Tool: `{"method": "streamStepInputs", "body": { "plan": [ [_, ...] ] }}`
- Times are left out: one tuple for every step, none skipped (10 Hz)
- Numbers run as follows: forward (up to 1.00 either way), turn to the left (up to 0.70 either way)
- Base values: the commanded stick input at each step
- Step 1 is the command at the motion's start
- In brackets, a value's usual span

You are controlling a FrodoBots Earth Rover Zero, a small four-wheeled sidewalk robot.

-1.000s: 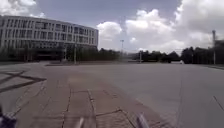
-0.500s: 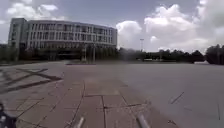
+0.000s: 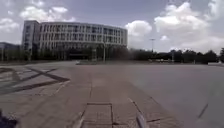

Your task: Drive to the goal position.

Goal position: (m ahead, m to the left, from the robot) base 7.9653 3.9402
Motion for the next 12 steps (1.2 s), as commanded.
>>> {"method": "streamStepInputs", "body": {
  "plan": [
    [0.7,0.03],
    [0.7,0.0],
    [0.7,0.0],
    [0.7,0.0],
    [0.7,0.0],
    [0.7,0.0],
    [0.7,0.0],
    [0.7,0.0],
    [0.7,0.0],
    [0.7,0.0],
    [0.7,0.0],
    [0.7,0.0]
  ]
}}
